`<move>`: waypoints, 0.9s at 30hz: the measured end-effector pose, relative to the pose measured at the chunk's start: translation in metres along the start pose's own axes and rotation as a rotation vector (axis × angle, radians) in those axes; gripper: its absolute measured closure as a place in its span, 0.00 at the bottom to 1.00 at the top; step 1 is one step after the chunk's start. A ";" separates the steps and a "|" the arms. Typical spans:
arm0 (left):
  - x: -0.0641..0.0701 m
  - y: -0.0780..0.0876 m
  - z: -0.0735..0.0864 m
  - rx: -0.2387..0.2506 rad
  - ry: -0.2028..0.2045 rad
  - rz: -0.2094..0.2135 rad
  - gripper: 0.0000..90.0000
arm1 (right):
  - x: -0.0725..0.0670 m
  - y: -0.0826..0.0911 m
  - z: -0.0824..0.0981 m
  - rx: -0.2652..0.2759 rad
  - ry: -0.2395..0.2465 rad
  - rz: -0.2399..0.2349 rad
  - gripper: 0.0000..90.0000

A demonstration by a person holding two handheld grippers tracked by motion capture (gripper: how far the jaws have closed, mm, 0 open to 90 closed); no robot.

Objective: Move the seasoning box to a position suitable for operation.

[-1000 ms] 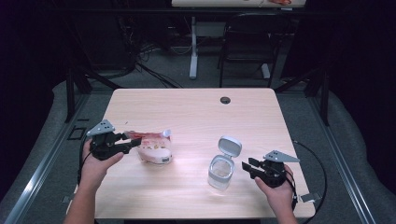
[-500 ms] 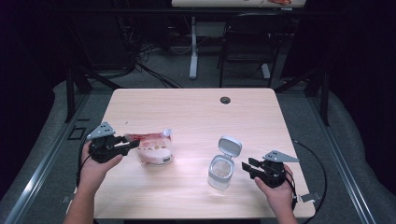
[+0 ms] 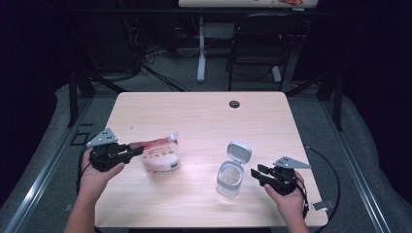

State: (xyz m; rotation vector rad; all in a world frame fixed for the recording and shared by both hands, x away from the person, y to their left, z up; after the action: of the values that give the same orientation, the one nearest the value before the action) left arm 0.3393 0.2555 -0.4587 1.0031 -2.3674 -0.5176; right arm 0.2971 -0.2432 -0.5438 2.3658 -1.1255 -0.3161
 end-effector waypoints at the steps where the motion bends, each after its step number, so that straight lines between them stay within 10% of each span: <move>1: 0.000 0.000 -0.001 0.005 0.004 0.004 0.79 | 0.000 0.000 0.000 -0.003 0.002 -0.001 0.68; 27: 0.014 -0.002 -0.003 -0.024 -0.093 -0.013 0.99 | 0.001 -0.003 0.002 -0.012 -0.008 -0.009 0.67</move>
State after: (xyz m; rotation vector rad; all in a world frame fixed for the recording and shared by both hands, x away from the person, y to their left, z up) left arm 0.3336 0.2435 -0.4534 1.0044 -2.4311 -0.6082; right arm 0.2984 -0.2429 -0.5465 2.3615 -1.1146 -0.3351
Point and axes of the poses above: each handheld gripper's, and its own axes: y roughly backward along the jaws, z roughly out of its underside, x roughly to its right, the point moved 1 cm from there along -y, roughly forward along the jaws, and after that the axes turned 15 degrees about y, right-handed, at the moved point
